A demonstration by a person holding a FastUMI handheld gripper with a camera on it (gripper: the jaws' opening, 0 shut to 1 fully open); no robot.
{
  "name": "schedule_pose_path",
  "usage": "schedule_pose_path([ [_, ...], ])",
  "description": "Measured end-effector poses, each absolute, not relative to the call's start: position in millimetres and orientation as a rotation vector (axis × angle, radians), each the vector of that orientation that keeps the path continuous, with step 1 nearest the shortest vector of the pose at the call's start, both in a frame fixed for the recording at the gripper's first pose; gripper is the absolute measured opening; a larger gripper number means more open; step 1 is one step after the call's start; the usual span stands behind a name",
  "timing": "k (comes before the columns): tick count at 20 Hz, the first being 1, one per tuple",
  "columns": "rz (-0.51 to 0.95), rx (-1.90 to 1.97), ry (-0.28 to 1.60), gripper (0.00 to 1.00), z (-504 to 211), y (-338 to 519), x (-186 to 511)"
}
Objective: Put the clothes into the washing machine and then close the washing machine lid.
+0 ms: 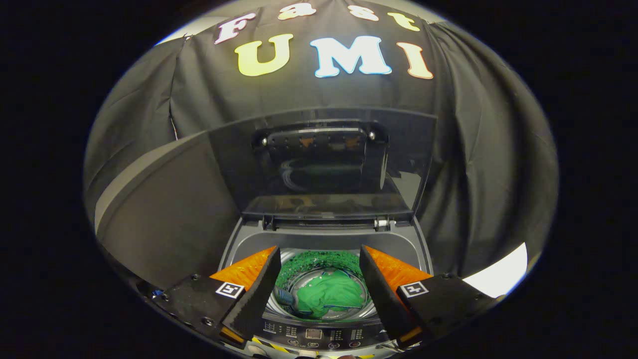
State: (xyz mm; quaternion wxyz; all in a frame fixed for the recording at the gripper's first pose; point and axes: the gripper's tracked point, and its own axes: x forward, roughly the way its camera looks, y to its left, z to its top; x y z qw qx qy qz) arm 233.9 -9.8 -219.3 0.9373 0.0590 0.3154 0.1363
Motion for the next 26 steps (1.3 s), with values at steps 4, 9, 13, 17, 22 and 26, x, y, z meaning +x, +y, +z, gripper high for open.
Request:
schedule_pose_path([
  [4,0.273,0.136,0.554,0.97,-176,-11,247],
  [9,0.271,0.141,0.445,0.97,-120,-11,263],
  [13,0.274,0.142,0.362,0.97,-79,-9,277],
  [17,0.273,0.122,0.294,0.97,-48,-5,296],
  [22,0.267,0.107,0.252,0.97,-31,2,324],
  [26,0.260,0.107,0.233,0.97,-27,9,349],
])
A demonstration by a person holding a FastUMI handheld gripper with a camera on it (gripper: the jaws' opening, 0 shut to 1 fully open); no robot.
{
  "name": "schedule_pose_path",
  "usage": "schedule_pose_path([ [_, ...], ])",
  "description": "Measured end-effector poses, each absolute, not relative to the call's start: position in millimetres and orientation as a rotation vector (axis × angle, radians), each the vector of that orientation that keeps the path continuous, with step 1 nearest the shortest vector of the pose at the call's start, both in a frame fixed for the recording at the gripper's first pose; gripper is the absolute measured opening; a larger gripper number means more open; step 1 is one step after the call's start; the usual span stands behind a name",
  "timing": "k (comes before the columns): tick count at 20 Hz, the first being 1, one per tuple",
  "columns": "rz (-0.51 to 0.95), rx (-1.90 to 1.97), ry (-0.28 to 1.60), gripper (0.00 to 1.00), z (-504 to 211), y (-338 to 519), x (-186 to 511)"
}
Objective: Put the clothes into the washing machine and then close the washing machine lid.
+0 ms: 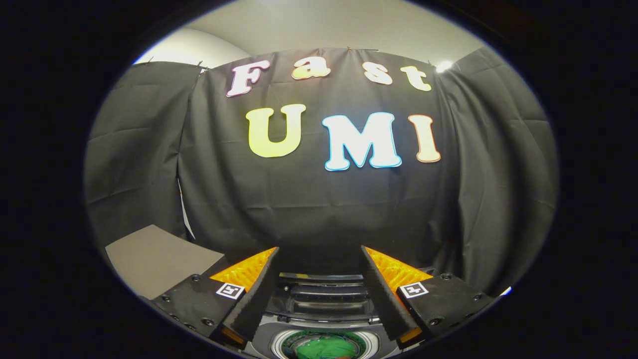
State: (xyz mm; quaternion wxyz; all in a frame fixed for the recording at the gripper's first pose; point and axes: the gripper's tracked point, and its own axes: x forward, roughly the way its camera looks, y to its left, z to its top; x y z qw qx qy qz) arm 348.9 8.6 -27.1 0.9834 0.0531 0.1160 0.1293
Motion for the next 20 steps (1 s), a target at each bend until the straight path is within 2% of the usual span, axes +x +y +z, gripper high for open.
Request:
schedule_pose_path([
  [11,0.180,0.052,0.330,0.97,-76,5,413],
  [20,0.163,0.059,0.422,0.98,-117,17,419],
])
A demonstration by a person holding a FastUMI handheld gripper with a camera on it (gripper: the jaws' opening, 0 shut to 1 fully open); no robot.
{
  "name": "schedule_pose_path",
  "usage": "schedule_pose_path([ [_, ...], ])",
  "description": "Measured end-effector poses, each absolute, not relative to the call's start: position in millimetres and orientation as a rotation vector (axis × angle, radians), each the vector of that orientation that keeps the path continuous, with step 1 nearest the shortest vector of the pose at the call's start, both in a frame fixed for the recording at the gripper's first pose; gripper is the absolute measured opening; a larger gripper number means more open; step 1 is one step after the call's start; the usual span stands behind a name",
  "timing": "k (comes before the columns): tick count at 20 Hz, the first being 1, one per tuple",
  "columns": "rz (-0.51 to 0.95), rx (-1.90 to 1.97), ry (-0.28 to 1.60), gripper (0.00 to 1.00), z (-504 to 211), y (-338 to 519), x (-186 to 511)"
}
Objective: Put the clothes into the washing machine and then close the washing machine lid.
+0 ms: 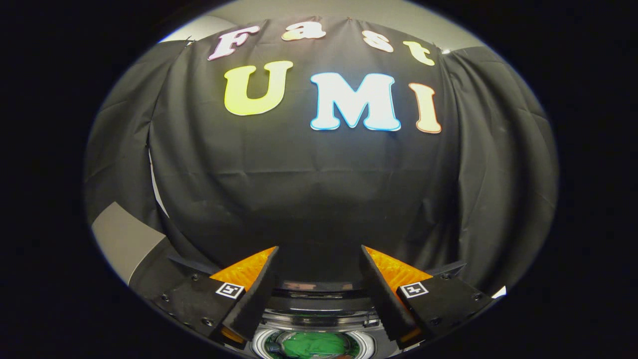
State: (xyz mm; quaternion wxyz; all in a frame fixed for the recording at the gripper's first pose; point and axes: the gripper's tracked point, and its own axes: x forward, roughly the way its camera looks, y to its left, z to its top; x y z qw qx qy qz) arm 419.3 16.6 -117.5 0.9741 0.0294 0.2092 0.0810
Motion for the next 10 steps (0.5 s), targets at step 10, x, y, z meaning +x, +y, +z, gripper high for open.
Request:
schedule_pose_path([
  [10,0.157,0.097,0.446,0.98,-121,16,408],
])
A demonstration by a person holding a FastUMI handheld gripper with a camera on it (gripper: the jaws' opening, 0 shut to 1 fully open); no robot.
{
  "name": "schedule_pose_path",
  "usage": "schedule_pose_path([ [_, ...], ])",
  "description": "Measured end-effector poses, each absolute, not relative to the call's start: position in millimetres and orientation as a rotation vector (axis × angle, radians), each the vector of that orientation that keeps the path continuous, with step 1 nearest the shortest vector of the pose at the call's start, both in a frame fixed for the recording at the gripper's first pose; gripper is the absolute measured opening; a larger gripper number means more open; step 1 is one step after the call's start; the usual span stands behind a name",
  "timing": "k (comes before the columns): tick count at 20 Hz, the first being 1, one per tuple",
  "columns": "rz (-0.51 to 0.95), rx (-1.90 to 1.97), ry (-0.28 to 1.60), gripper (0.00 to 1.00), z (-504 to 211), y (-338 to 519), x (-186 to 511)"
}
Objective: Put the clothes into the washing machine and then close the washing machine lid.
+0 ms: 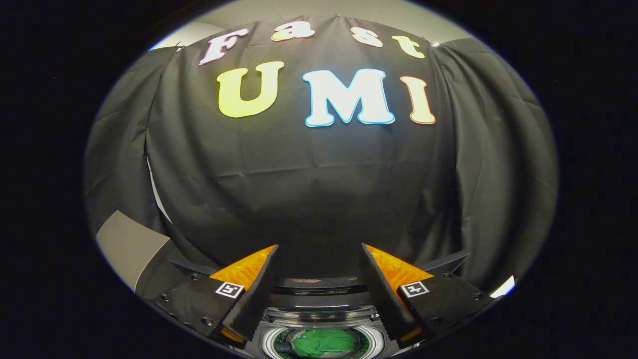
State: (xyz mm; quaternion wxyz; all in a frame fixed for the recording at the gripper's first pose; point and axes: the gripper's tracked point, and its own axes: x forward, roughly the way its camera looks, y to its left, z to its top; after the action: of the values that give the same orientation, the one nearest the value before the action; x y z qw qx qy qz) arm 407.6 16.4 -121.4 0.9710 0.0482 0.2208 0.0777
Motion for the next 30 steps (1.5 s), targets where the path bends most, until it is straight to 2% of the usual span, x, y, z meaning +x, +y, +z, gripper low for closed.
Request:
schedule_pose_path([
  [30,0.156,0.094,0.380,0.98,-124,8,342],
])
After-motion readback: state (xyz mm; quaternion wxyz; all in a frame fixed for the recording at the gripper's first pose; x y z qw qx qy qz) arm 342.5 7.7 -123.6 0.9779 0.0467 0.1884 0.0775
